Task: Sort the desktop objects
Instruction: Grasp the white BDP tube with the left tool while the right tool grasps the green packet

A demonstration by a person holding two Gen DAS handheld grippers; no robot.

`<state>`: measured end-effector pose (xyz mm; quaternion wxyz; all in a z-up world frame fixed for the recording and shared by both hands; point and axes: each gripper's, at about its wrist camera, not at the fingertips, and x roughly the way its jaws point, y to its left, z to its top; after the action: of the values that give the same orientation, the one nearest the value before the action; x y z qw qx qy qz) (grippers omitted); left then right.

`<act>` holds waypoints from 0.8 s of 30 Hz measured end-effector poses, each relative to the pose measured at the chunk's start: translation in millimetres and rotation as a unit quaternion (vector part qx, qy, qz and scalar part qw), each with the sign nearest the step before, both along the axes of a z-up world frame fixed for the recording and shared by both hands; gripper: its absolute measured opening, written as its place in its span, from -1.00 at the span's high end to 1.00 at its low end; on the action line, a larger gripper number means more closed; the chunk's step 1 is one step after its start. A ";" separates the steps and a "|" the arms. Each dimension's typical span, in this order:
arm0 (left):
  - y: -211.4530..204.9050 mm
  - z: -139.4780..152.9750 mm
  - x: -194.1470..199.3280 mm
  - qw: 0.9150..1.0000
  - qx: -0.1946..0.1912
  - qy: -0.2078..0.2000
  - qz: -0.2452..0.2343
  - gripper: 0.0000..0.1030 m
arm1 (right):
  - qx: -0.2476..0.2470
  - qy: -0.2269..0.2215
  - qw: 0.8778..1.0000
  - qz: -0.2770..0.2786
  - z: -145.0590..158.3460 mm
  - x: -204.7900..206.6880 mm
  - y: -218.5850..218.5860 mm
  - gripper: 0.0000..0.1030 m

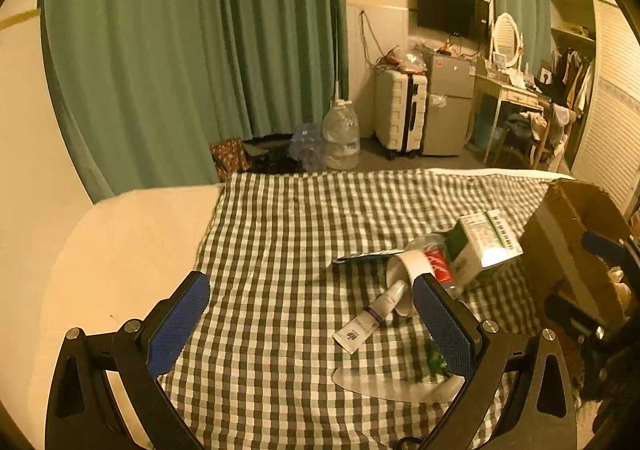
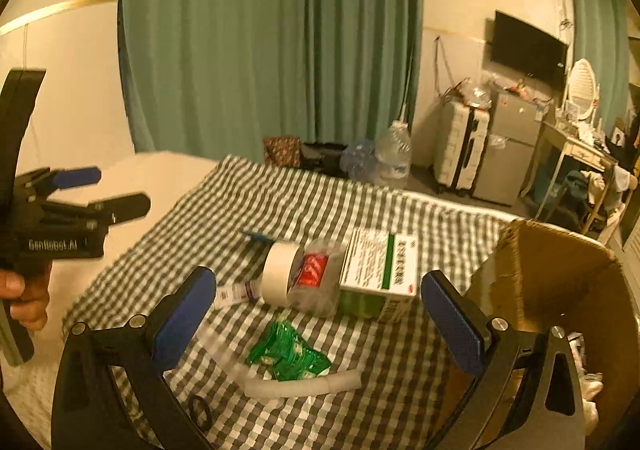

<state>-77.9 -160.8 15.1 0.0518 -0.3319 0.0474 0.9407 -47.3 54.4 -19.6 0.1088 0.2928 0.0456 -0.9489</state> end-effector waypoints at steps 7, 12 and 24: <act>4.1 -39.1 -27.3 0.999 -0.012 -0.049 -0.018 -1.00 | 0.007 -0.053 0.998 0.021 -40.5 -29.8 -8.7 -0.99; 21.3 -75.3 -56.5 0.992 -0.021 -0.102 -0.066 -1.00 | 0.020 -0.101 0.993 0.052 -68.2 -46.2 -22.1 -0.99; 61.2 -146.6 -80.5 0.974 -0.082 -0.156 -0.140 -1.00 | 0.049 -0.177 0.980 0.082 -129.2 -65.6 -41.2 -0.99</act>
<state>-158.4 -99.5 -131.5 0.1629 -0.4679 0.1616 0.8535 -112.9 13.2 -148.8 0.1779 0.4560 0.0963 -0.8667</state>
